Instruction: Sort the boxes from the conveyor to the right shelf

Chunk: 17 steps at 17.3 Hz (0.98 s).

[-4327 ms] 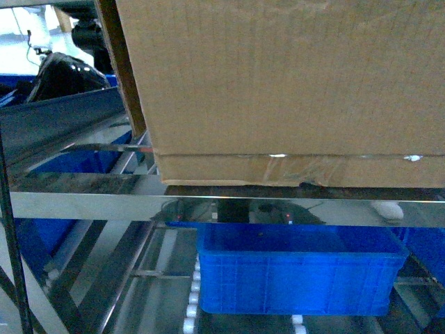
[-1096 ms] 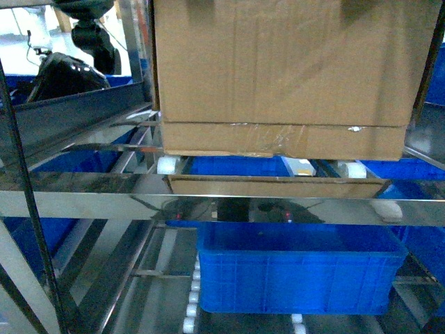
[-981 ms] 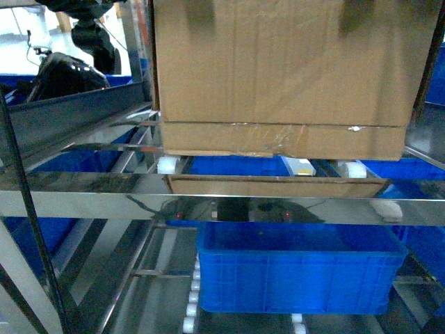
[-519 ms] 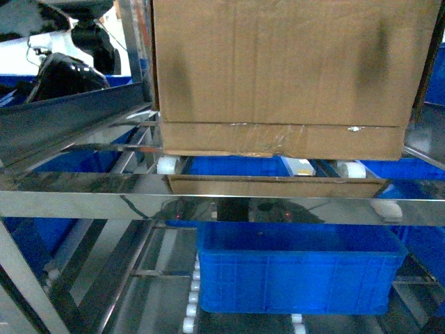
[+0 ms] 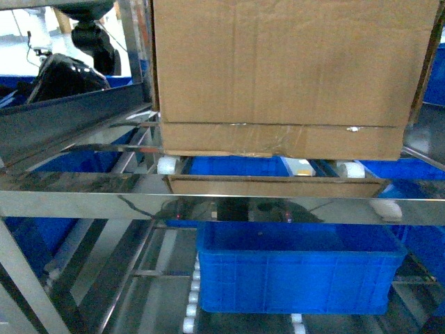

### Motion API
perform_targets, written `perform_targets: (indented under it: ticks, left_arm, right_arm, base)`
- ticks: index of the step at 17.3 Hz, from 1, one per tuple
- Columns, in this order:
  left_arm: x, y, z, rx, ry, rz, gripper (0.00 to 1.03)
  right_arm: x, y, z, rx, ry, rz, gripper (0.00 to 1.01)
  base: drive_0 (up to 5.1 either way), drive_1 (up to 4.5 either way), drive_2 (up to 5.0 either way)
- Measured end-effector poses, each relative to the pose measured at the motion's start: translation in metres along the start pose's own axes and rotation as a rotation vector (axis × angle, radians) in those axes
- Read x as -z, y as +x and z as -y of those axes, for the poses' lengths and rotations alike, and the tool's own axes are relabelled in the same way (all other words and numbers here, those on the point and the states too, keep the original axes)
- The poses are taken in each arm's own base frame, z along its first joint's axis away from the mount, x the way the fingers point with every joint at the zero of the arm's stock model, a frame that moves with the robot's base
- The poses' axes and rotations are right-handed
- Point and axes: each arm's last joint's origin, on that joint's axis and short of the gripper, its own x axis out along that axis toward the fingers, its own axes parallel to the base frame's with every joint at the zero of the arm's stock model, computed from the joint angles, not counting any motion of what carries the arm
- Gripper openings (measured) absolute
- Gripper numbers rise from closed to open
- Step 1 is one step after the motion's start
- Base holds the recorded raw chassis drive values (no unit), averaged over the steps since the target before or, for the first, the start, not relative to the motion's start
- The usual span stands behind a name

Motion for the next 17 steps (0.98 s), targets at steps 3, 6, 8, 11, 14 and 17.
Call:
perform_targets:
  ticks: [3,6,8,11,14,17]
  left_arm:
    - [0.032,-0.003,-0.013,-0.127,0.086,0.294,0.72]
    - [0.065,-0.016,-0.026,-0.129,0.113,0.357,0.33]
    - [0.085,-0.021,-0.033,-0.139,0.113,0.344,0.08]
    - [0.102,-0.031,-0.047,-0.142,0.115,0.353,0.02]
    - [0.117,-0.038,-0.047,-0.131,0.117,0.35,0.02]
    - [0.128,-0.044,-0.047,-0.131,0.117,0.352,0.02]
  right_arm:
    - [0.045,-0.027,0.008,0.131,-0.047,0.068,0.58]
    - [0.078,-0.051,0.017,0.116,-0.056,0.058,0.2]
    - [0.094,-0.065,0.023,0.147,-0.057,0.057,0.02]
    - [0.111,-0.08,0.021,0.134,-0.059,0.059,0.02]
    - [0.124,-0.093,0.02,0.134,-0.059,0.054,0.02]
    - [0.132,-0.102,0.019,0.134,-0.059,0.051,0.02]
  base:
    - [0.0,0.0,0.0]
    - [0.0,0.0,0.0]
    - [0.0,0.0,0.0]
    - [0.0,0.0,0.0]
    - [0.0,0.0,0.0]
    - [0.0,0.0,0.0]
